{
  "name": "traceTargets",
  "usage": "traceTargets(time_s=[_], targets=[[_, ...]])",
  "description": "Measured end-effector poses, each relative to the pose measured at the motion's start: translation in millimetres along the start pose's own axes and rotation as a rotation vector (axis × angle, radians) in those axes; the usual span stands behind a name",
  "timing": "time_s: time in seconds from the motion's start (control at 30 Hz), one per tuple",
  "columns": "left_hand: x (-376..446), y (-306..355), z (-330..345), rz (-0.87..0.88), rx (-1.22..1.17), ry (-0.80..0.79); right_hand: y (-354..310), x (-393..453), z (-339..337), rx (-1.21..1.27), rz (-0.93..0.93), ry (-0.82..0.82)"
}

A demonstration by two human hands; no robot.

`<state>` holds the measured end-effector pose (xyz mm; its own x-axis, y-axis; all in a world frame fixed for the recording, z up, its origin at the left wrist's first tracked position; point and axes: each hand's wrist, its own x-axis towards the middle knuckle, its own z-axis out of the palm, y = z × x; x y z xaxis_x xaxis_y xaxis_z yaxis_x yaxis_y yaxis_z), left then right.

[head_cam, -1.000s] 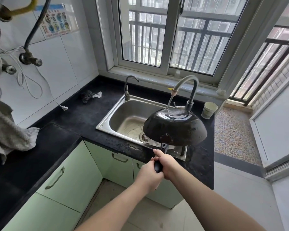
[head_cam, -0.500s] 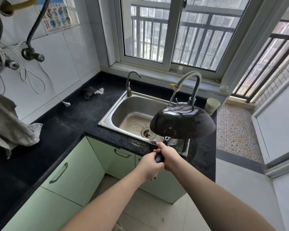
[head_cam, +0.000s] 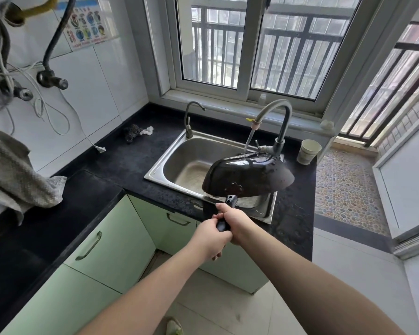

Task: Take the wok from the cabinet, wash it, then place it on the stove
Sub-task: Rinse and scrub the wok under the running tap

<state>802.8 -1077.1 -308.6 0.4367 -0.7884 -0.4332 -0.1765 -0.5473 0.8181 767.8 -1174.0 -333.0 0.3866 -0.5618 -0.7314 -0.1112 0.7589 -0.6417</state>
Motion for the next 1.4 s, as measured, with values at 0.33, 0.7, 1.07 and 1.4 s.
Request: traceTargets(time_s=[0.33,0.7,1.07,1.4], targets=[[-5,4,-9,-0.101,0.070,0.105,0,-10,15,0.071,0.084,-0.148],[34,5,-36,-0.176,0.150,0.114,-10,19,39,0.115,0.164,-0.186],[101,10,-77,-0.190,0.078,0.001,-42,59,79,-0.130,0.200,-0.057],[138,33,-107,-0.289,0.011,-0.108,-57,84,93,-0.071,0.220,-0.116]])
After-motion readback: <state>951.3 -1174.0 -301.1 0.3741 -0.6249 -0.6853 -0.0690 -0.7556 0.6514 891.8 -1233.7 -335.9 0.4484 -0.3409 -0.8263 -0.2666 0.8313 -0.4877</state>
